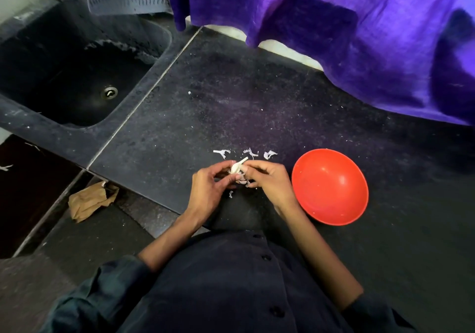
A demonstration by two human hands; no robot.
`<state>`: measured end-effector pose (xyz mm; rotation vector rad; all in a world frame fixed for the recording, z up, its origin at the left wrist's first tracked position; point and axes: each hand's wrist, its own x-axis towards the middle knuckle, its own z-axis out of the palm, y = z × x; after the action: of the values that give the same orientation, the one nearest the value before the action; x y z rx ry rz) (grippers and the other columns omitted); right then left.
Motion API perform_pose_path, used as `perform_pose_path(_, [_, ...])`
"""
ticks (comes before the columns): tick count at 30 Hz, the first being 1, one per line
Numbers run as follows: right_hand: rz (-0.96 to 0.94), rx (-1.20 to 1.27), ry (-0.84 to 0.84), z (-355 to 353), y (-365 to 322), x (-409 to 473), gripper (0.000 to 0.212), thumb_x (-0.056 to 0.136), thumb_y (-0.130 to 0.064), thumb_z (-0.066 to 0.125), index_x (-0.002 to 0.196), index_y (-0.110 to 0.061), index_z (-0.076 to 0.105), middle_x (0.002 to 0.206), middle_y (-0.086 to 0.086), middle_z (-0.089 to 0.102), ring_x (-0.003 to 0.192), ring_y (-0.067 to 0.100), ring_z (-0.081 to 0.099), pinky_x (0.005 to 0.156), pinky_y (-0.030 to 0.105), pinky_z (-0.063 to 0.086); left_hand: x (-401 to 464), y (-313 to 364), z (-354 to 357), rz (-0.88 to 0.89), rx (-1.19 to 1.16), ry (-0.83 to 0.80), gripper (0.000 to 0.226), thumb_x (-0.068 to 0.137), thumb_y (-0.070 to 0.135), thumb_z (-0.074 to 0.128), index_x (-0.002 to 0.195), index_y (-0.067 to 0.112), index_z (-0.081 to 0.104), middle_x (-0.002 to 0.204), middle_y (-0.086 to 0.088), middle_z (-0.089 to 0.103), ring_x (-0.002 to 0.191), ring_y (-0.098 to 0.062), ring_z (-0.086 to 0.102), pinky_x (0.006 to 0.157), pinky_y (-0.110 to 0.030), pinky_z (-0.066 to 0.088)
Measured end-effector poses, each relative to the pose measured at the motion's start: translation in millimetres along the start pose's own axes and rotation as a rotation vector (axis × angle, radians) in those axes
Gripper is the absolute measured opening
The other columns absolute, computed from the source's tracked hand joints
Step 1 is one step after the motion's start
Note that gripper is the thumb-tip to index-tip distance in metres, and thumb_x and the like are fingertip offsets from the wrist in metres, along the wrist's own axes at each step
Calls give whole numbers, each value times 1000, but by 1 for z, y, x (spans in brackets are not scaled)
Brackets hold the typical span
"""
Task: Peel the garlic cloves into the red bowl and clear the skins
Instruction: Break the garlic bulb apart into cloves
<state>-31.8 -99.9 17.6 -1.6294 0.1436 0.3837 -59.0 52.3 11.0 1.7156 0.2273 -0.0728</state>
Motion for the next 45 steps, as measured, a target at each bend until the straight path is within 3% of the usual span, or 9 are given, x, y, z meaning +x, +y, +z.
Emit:
perform_pose_path(4, [57, 95, -31, 3, 0, -3, 9, 88, -9, 67, 89, -16, 73, 80, 1, 71, 73, 11, 65, 62, 20, 52, 0, 1, 1, 9, -3, -41, 33, 79, 9, 77, 109, 16, 64, 88, -3, 74, 80, -15, 72, 71, -25, 59])
perform_pose_path(9, [70, 164, 13, 3, 2, -3, 6, 87, -5, 67, 91, -4, 72, 79, 5, 71, 68, 10, 64, 59, 19, 52, -1, 1, 2, 16, 31, -29, 24, 73, 15, 82, 92, 11, 68, 83, -3, 73, 77, -16, 71, 69, -27, 59])
perform_pose_path(13, [67, 186, 15, 5, 2, -3, 6, 87, -2, 67, 90, 0, 71, 79, 8, 70, 67, 11, 64, 58, 19, 53, -1, 2, 1, 25, 15, -19, 16, 75, 8, 80, 86, 14, 71, 78, 0, 74, 72, -15, 72, 68, -25, 59])
perform_pose_path(16, [66, 170, 16, 5, 4, -1, 7, 86, 1, 66, 89, 6, 69, 76, 11, 67, 63, 12, 63, 56, 19, 53, 0, 2, 1, -16, -70, -24, 16, 77, 3, 77, 82, 18, 71, 77, -1, 75, 72, -19, 73, 67, -31, 60])
perform_pose_path(22, [66, 174, -35, 2, 3, -1, 7, 87, 2, 64, 84, -1, 69, 72, 7, 68, 61, 10, 64, 58, 19, 54, 1, 1, 1, -148, -285, -51, 14, 78, -9, 69, 83, 3, 67, 67, -8, 71, 58, -18, 69, 57, -27, 59])
perform_pose_path(30, [100, 342, 17, 1, 7, -2, 11, 95, -2, 55, 99, -1, 65, 84, 11, 69, 69, 17, 68, 65, 26, 58, 3, -3, 0, -219, -352, 14, 13, 80, -5, 70, 88, 5, 67, 69, -7, 70, 53, -13, 64, 53, -27, 59])
perform_pose_path(36, [54, 19, 156, -12, 15, 7, 18, 89, 6, 60, 105, 4, 67, 77, 5, 66, 57, 2, 63, 56, 18, 55, 3, -10, -5, -220, -222, 89, 18, 85, 3, 70, 102, 9, 71, 71, 0, 68, 52, -9, 58, 50, -25, 57])
perform_pose_path(40, [39, -165, 162, -14, 20, 10, 22, 88, 8, 62, 107, 0, 69, 89, 9, 67, 56, -4, 63, 48, 11, 47, 2, -7, -5, -197, -160, 81, 18, 84, 5, 71, 101, 8, 70, 67, 5, 68, 52, -8, 60, 49, -24, 56])
perform_pose_path(45, [-15, -259, 175, -14, 17, 9, 19, 91, -6, 62, 102, -16, 74, 79, -8, 70, 70, 9, 67, 55, 17, 46, 0, -2, -4, -157, -72, 54, 16, 82, 6, 74, 94, 14, 69, 64, 4, 71, 53, -11, 64, 51, -24, 57])
